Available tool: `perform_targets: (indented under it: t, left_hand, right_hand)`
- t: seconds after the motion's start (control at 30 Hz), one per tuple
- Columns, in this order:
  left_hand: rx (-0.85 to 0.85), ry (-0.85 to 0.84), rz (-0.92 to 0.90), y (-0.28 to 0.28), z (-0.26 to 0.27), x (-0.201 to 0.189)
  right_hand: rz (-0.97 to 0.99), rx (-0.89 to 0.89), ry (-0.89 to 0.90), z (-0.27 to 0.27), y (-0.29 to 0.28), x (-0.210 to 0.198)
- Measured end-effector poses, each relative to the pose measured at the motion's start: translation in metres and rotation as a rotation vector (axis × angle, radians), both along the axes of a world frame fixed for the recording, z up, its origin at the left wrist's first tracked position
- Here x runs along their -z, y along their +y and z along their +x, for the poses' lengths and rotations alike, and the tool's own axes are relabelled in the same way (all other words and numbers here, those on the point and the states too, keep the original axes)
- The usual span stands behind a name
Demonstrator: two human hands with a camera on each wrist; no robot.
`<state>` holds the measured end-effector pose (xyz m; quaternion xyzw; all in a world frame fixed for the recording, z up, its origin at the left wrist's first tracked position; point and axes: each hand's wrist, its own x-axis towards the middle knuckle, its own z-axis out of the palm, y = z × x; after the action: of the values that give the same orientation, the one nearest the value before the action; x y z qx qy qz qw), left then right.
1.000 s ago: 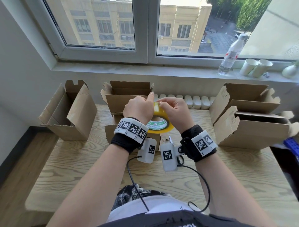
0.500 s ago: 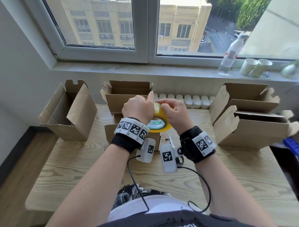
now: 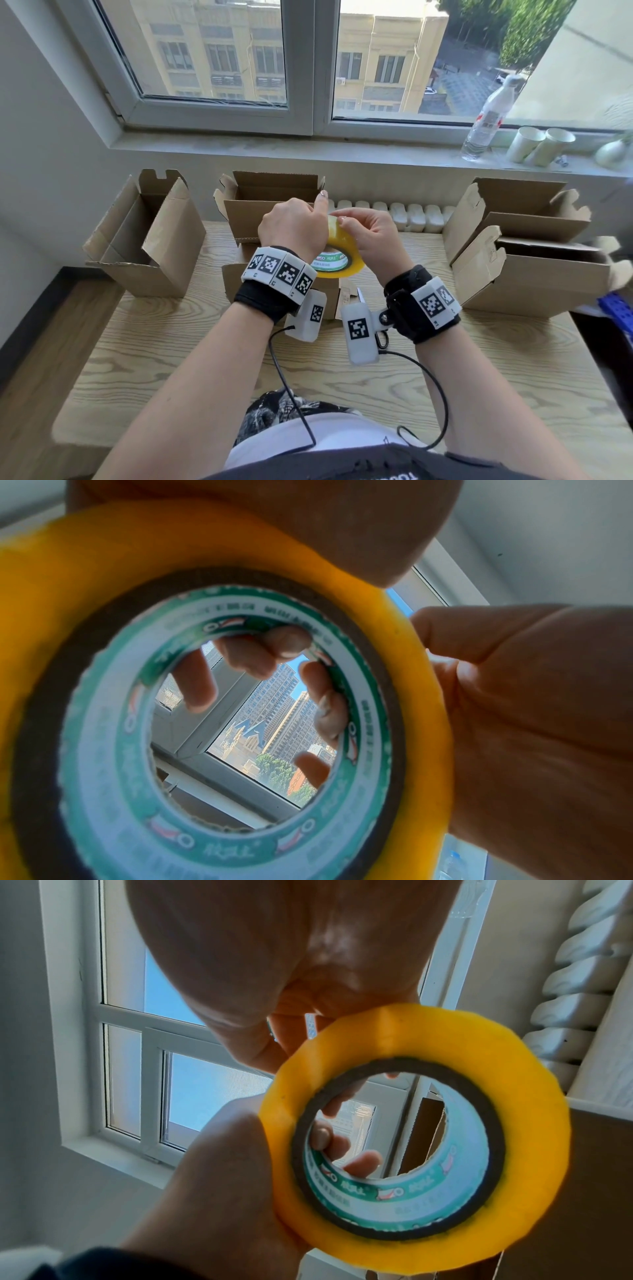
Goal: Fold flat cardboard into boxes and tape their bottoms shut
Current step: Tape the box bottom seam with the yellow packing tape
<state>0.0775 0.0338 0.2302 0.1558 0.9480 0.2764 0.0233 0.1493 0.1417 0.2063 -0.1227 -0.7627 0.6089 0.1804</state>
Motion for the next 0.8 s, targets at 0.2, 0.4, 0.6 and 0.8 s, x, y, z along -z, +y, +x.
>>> perform_targets:
  t: [0.2, 0.4, 0.6, 0.8]
  left_hand:
    - [0.005, 0.011, -0.013, 0.0, -0.0008, 0.0003]
    - [-0.002, 0.036, -0.027, -0.0005, -0.0011, 0.0021]
    - [-0.007, 0.037, -0.008, 0.0006, -0.004, 0.0033]
    - [0.001, 0.024, 0.028, 0.0005, -0.0053, 0.0037]
  right_hand:
    - [-0.014, -0.016, 0.023, 0.0016, 0.0004, -0.0012]
    - [-0.039, 0.017, 0.018, 0.0002, -0.0009, 0.0015]
    - [-0.101, 0.024, -0.014, -0.0017, 0.0001, 0.0031]
    - [-0.169, -0.131, -0.021, -0.0013, 0.0033, 0.0011]
